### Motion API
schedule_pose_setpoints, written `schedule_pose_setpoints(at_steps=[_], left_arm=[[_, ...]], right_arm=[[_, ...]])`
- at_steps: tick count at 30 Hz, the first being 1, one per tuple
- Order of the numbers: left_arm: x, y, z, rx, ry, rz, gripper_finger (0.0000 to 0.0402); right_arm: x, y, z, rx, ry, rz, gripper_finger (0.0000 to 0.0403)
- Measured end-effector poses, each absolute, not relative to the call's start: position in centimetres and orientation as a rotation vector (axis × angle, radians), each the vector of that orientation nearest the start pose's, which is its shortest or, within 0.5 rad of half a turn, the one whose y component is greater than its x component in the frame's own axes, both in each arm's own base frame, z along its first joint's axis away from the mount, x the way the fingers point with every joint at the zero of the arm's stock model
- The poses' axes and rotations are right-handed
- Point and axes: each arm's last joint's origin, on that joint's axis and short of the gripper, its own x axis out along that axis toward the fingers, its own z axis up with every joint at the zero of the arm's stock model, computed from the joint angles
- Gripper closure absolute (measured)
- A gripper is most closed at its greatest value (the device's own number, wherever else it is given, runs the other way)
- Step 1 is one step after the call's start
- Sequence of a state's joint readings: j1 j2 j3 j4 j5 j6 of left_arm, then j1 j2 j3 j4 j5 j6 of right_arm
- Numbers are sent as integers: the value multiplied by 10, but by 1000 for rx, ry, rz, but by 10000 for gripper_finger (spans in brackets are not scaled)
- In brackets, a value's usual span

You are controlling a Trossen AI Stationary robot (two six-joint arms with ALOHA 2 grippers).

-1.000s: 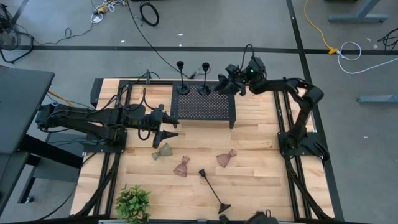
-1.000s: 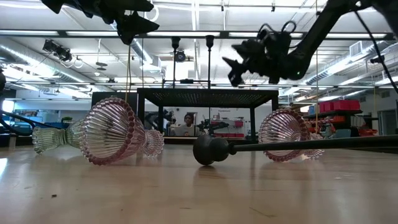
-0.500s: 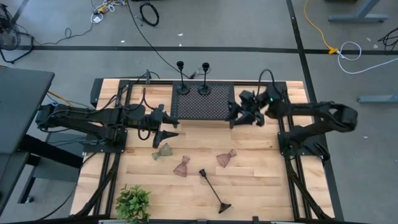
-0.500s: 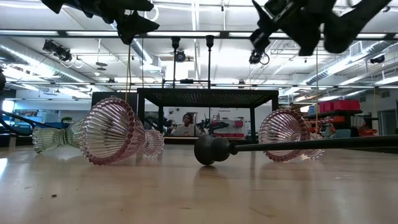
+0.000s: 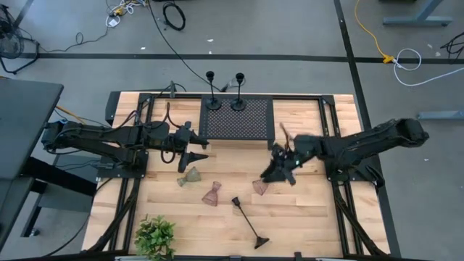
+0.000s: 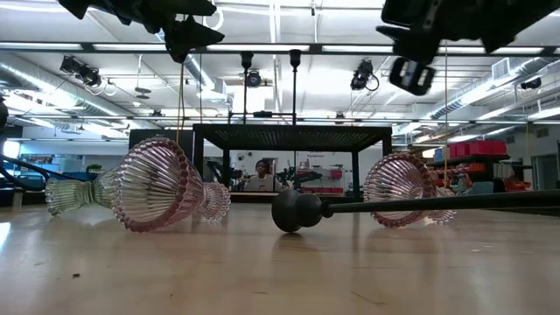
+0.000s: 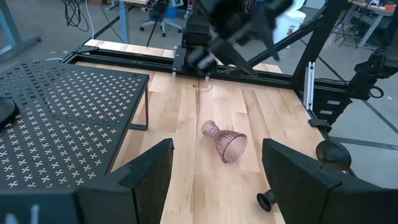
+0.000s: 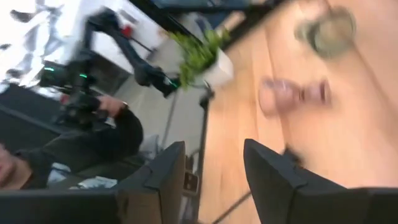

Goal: Pick & Place candle stick holders
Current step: Put the black candle holder on the shelf aligned with the other black candle holders

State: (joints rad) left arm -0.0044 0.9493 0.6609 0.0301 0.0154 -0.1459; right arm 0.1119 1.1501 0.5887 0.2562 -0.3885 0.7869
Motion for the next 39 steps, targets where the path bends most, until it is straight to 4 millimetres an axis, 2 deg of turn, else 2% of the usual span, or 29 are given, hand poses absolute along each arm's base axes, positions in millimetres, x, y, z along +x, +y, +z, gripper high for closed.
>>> schedule_pose_setpoints(at_steps=[7, 11, 17, 21, 27, 32, 39], left_arm=[[212, -1, 281, -147, 258, -1, 154], [212, -1, 281, -153, 258, 0, 154], [212, -1, 281, -154, 258, 0, 154], [212, -1, 281, -155, 258, -1, 154], [212, -2, 281, -159, 260, -32, 154], [212, -2, 281, -159, 261, -34, 154], [212, -2, 281, -160, 261, -34, 154]], right_arm=[[235, 90, 235, 926, 740, 100, 240], [245, 124, 234, 956, 809, 48, 240], [266, 170, 207, 878, 956, 107, 240], [279, 190, 185, 876, 953, 179, 240], [293, 200, 161, 900, 934, 237, 240], [296, 199, 146, 846, 904, 128, 241], [300, 189, 132, 877, 933, -13, 241]])
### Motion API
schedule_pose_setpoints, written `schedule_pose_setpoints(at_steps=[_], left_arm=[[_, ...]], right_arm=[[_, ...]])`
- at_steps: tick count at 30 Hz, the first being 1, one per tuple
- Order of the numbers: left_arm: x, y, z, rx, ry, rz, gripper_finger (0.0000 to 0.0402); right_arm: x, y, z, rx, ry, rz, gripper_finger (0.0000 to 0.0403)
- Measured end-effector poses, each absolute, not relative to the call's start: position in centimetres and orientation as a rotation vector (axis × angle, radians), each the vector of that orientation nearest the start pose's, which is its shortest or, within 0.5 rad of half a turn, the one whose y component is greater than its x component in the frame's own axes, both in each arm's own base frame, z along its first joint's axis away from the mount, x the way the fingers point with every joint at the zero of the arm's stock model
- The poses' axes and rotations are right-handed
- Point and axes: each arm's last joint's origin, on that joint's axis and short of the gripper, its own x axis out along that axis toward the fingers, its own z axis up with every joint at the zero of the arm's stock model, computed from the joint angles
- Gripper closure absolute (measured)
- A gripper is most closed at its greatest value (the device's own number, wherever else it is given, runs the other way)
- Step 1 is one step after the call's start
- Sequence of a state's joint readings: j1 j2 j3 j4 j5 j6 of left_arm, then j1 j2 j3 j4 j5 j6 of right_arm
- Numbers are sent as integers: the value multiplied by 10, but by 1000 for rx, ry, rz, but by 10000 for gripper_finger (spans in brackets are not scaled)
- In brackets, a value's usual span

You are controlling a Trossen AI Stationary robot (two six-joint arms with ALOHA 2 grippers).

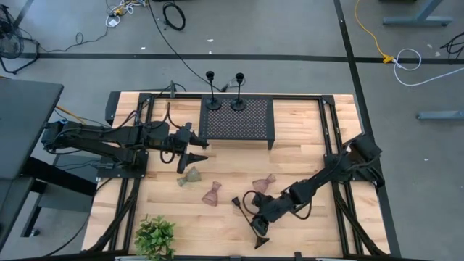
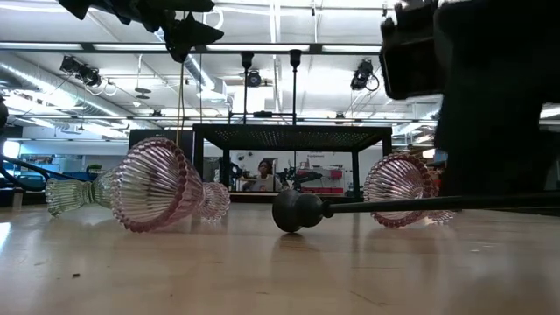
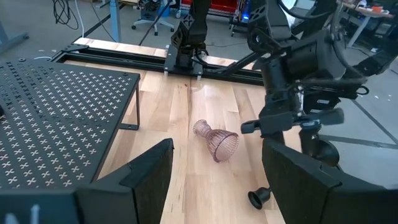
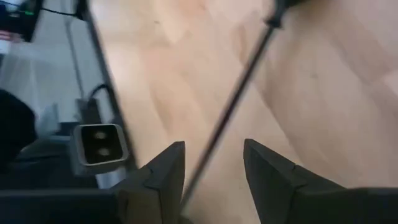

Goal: Pick & Place candle stick holders
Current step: Put the black candle holder on the shelf aligned with the other black candle holders

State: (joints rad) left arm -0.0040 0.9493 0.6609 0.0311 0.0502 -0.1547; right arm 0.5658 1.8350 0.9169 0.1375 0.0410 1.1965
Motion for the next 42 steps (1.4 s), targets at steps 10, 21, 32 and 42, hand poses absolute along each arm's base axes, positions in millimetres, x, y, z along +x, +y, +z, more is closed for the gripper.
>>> schedule_pose_setpoints(at_steps=[10, 21, 32, 42], left_arm=[[212, -2, 281, -160, 262, -34, 154], [212, -2, 281, -158, 263, -34, 154], [212, -2, 281, -156, 268, -34, 154], [212, -2, 281, -152, 268, -34, 154]], right_arm=[[311, 171, 124, 862, 904, -85, 241], [316, 170, 123, 885, 878, -62, 241], [323, 168, 106, 918, 885, -64, 246], [322, 168, 103, 866, 906, -27, 390]])
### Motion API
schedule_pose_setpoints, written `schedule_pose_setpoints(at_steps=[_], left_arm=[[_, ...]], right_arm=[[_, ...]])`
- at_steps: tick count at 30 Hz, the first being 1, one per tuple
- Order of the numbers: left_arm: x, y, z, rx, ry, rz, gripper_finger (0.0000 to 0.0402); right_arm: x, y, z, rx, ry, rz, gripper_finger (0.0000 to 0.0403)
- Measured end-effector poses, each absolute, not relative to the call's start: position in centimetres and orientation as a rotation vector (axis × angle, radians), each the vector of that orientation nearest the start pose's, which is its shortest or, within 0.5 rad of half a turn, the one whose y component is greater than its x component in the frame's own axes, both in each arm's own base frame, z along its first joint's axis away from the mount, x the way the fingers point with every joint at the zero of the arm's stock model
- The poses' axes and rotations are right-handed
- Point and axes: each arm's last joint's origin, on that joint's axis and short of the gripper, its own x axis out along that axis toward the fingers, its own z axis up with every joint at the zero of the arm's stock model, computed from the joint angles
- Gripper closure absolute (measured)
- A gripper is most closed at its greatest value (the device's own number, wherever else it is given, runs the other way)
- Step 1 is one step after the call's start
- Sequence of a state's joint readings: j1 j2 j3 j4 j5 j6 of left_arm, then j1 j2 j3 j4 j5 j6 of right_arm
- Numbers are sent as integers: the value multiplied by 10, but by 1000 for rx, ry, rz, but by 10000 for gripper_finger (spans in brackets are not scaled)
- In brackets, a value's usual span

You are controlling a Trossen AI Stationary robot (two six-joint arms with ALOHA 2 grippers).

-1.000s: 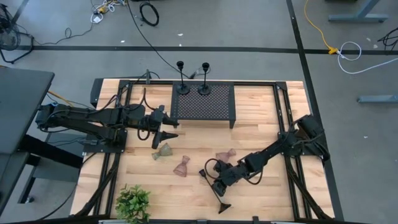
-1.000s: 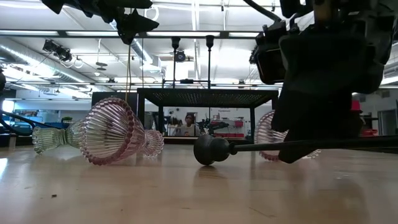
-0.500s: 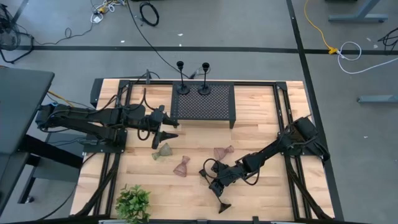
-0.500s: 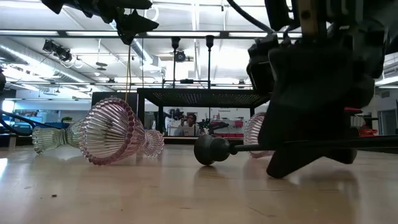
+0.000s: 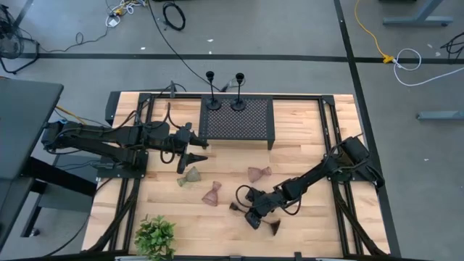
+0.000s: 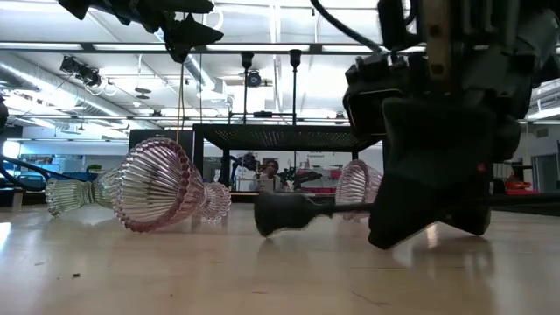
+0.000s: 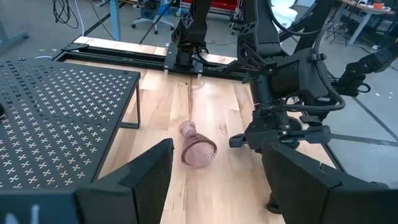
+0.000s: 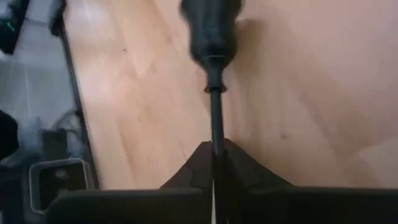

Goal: Pick & Place candle stick holders
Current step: Put the black candle holder on the shelf aligned with the other black candle holders

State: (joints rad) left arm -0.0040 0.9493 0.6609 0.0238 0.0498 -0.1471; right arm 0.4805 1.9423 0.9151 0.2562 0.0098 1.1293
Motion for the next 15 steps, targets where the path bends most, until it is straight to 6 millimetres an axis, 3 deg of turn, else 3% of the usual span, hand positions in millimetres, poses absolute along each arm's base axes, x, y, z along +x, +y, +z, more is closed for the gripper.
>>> schedule_pose_setpoints(at_steps=[9, 15], left_arm=[[212, -2, 281, -151, 268, -34, 154], [212, -2, 281, -151, 268, -34, 154]], right_arm=[[326, 171, 112, 906, 859, 60, 398], [325, 170, 138, 878, 783, 116, 400]])
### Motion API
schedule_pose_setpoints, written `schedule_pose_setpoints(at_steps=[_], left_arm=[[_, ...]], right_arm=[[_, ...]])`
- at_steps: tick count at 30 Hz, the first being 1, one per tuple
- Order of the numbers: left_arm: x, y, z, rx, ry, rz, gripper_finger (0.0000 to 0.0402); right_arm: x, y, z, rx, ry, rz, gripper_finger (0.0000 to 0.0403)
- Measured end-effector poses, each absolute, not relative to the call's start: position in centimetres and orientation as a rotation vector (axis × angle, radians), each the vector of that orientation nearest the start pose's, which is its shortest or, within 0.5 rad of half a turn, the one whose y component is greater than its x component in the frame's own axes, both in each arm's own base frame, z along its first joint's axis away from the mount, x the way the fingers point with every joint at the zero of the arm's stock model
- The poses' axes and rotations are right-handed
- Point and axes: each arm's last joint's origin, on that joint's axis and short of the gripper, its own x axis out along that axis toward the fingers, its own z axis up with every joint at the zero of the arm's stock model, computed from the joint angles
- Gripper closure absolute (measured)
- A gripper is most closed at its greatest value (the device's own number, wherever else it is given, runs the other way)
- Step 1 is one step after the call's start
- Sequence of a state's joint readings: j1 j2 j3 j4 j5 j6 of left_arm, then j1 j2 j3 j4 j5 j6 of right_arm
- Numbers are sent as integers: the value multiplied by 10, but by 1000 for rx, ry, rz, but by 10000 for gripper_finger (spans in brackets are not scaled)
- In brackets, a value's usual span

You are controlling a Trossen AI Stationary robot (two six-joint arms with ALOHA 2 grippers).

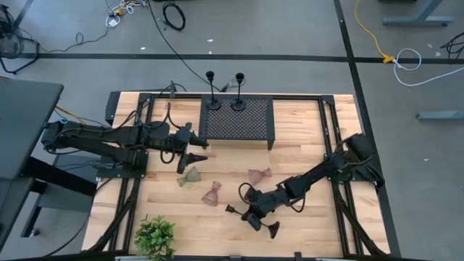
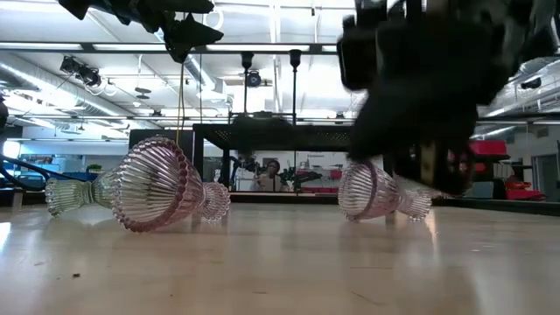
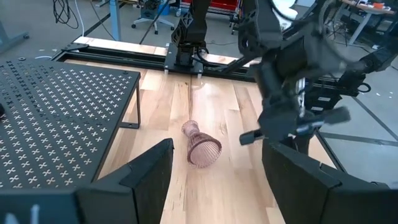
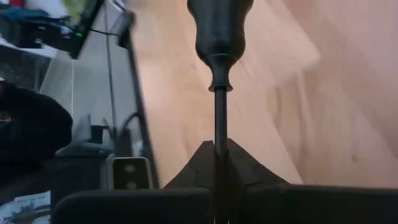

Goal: Pick & Place candle stick holders
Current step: Put the black candle holder on the shelf aligned with the other black candle holders

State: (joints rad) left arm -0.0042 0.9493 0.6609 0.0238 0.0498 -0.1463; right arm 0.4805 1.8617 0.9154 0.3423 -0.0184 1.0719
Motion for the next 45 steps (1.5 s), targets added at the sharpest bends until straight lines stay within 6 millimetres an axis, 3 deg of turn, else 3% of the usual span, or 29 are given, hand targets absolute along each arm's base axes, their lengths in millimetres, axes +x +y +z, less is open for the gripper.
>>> schedule_pose_setpoints(at_steps=[7, 13, 19, 26, 31, 35, 40, 45], left_arm=[[212, -2, 281, -151, 268, -34, 154], [212, -2, 281, -156, 268, -34, 154], [212, -2, 281, -159, 268, -33, 154], [212, -2, 281, -176, 268, -31, 154], [212, -2, 281, -176, 268, -31, 154], [212, -2, 281, -176, 269, -31, 154], [211, -2, 281, -176, 270, -31, 154], [212, -2, 281, -175, 268, -25, 154]], right_arm=[[319, 162, 187, 702, 547, 108, 401], [308, 152, 225, 364, 282, -136, 401], [300, 141, 247, 178, 155, -358, 401], [293, 130, 259, 23, 84, -691, 401], [291, 121, 273, -60, 94, -662, 402], [279, 106, 283, -70, 53, -636, 402], [241, 80, 283, -20, -158, -475, 402], [203, 54, 265, -42, -366, -398, 402]])
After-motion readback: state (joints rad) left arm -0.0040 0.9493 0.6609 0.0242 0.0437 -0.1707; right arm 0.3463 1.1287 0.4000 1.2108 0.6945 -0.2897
